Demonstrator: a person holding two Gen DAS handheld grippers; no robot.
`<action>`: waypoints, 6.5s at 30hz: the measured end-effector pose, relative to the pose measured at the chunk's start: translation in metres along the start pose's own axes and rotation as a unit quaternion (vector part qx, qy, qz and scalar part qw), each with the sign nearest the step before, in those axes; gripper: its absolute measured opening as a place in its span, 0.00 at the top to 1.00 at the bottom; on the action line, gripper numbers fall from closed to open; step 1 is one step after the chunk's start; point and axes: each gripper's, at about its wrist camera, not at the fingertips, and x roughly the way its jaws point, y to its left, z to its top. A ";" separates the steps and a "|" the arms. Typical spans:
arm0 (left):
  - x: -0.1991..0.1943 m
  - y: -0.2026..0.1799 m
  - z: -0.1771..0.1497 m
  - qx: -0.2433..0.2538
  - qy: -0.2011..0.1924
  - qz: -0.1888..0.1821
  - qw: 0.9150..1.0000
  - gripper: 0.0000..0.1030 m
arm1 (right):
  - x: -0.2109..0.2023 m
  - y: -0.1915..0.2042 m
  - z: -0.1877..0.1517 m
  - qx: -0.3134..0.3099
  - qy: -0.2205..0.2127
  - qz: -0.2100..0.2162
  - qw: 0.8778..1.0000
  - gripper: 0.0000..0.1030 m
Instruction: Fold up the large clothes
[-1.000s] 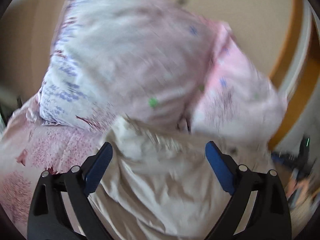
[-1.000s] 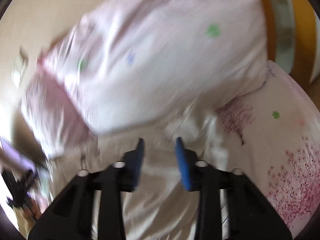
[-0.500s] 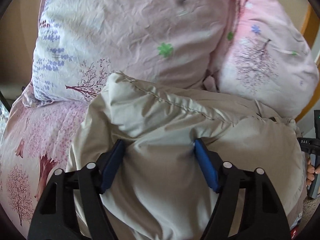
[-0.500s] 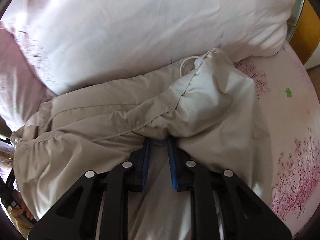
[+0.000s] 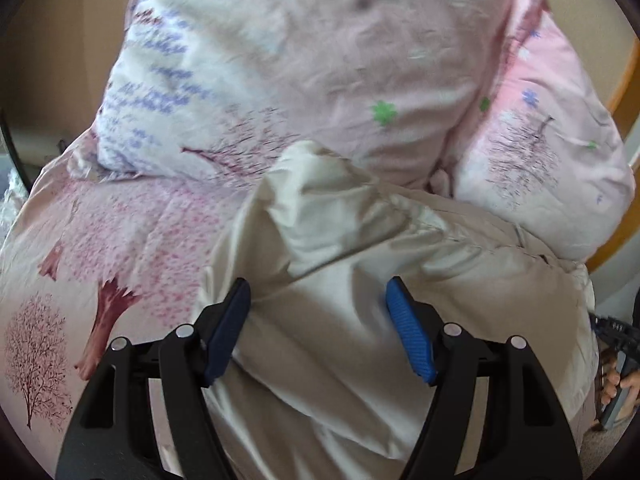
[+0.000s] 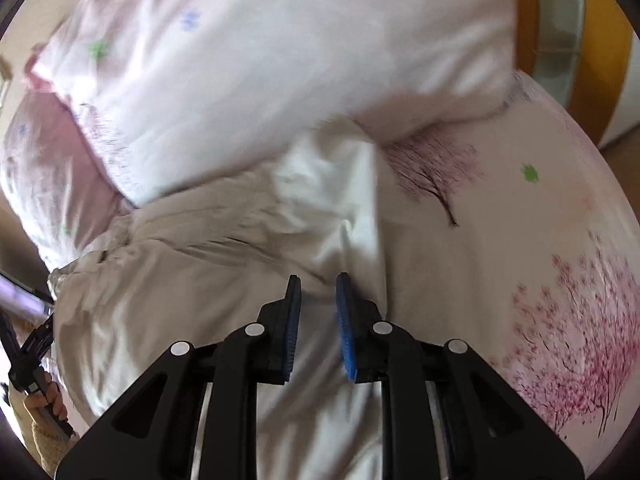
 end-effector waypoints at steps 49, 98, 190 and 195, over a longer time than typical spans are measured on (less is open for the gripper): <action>-0.005 0.065 -0.110 -0.336 -0.032 -0.238 0.911 0.66 | -0.015 -0.064 -0.108 0.276 -0.070 0.216 0.934 0.73; -0.128 0.136 -0.236 -0.304 -0.100 -0.197 0.927 0.36 | -0.111 0.176 -0.226 -0.212 -0.140 0.101 0.962 0.72; -0.151 -0.341 -0.276 0.343 -0.155 -0.292 0.879 0.53 | -0.185 -0.068 -0.152 0.020 -0.164 0.118 0.979 0.52; -0.142 -0.361 -0.294 0.389 -0.156 -0.273 0.866 0.48 | -0.191 -0.043 -0.144 -0.030 -0.118 0.221 0.968 0.48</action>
